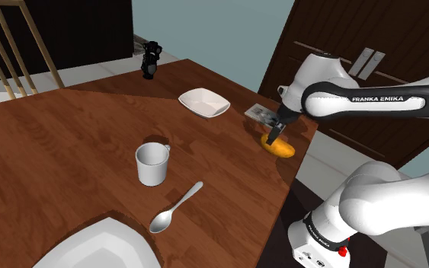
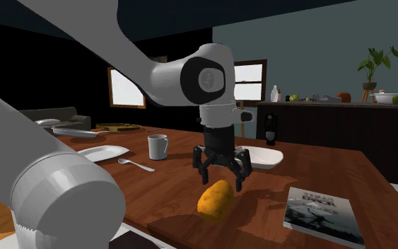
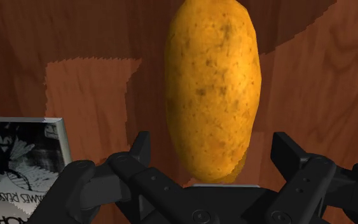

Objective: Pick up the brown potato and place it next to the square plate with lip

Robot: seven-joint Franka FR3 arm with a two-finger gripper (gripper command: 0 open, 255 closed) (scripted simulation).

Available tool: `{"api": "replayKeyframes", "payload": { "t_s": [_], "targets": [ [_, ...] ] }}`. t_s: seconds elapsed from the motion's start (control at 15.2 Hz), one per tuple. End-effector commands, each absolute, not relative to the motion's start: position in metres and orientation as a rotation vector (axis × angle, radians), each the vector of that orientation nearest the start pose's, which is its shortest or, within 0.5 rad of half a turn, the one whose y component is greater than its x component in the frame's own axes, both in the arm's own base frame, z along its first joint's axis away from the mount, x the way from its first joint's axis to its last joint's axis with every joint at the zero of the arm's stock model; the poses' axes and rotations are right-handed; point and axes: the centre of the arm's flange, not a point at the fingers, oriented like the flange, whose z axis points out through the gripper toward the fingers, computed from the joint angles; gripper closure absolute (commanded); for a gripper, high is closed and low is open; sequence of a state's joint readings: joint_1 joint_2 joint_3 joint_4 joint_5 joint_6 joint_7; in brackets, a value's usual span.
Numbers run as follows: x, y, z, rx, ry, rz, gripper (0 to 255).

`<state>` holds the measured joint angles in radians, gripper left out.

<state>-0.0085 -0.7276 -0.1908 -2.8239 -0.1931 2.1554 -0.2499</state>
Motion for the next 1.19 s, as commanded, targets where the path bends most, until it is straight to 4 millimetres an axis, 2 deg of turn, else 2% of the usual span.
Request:
{"api": "replayKeyframes", "payload": {
  "t_s": [0.0, 0.13, 0.66, 0.73, 1.12],
  "targets": [
    [0.315, -0.064, 0.386, -3.173, -0.315, -0.077, 0],
    [0.315, -0.064, 0.373, -3.173, -0.315, -0.077, 0],
    [0.315, -0.064, 0.373, -3.173, -0.315, -0.077, 0],
    [0.315, -0.064, 0.373, -3.173, -0.315, -0.077, 255],
    [0.315, -0.064, 0.373, -3.173, -0.315, -0.077, 255]
  ]
}}
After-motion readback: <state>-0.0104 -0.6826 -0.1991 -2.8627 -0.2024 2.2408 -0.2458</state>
